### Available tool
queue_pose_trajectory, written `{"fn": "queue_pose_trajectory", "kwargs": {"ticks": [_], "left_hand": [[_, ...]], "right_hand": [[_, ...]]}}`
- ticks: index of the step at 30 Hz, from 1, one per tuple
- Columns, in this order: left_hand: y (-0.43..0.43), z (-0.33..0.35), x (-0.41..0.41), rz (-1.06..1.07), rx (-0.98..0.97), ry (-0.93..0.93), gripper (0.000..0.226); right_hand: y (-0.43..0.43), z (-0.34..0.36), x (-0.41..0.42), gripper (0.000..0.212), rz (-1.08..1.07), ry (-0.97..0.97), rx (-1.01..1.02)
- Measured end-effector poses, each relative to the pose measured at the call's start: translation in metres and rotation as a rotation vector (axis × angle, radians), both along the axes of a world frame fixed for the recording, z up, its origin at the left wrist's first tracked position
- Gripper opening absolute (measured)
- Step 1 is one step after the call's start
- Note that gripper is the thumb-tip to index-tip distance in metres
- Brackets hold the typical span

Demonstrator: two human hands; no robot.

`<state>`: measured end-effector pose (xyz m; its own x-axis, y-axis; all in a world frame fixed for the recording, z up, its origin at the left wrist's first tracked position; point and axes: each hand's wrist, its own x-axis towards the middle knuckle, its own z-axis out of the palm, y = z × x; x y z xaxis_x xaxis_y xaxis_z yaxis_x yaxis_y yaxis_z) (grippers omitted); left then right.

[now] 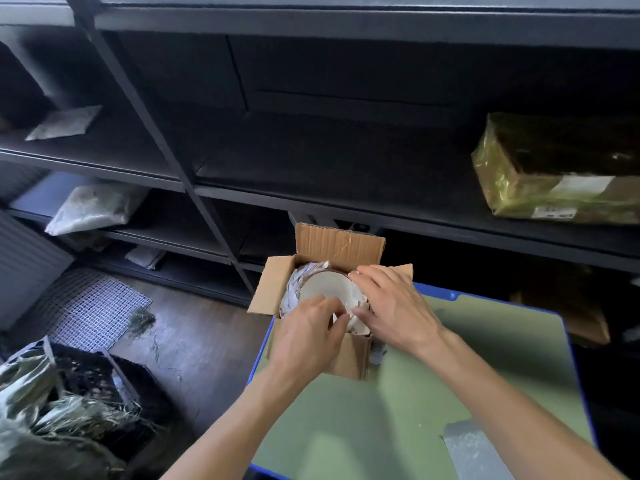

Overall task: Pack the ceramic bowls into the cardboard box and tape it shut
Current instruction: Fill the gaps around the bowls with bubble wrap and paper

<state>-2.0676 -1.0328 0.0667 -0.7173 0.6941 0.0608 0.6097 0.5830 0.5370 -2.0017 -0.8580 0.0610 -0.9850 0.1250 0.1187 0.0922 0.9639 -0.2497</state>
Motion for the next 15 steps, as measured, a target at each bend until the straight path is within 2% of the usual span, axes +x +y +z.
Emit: {"fn": "queue_pose_trajectory", "kwargs": {"ticks": [3, 9, 12, 15], "left_hand": [[0.017, 0.004, 0.027, -0.108, 0.042, -0.014, 0.022], [0.043, -0.021, 0.083, -0.359, 0.044, -0.111, 0.016], [0.055, -0.048, 0.096, -0.411, -0.095, -0.141, 0.023], [0.074, -0.068, 0.1, -0.396, -0.39, -0.081, 0.044]], "right_hand": [[0.015, 0.006, 0.024, 0.051, -0.053, 0.065, -0.021], [0.044, 0.01, 0.081, 0.048, -0.218, 0.085, -0.047], [0.051, -0.002, 0.103, 0.048, -0.281, 0.036, -0.078], [0.053, -0.025, 0.117, 0.05, -0.33, -0.066, -0.117]]}}
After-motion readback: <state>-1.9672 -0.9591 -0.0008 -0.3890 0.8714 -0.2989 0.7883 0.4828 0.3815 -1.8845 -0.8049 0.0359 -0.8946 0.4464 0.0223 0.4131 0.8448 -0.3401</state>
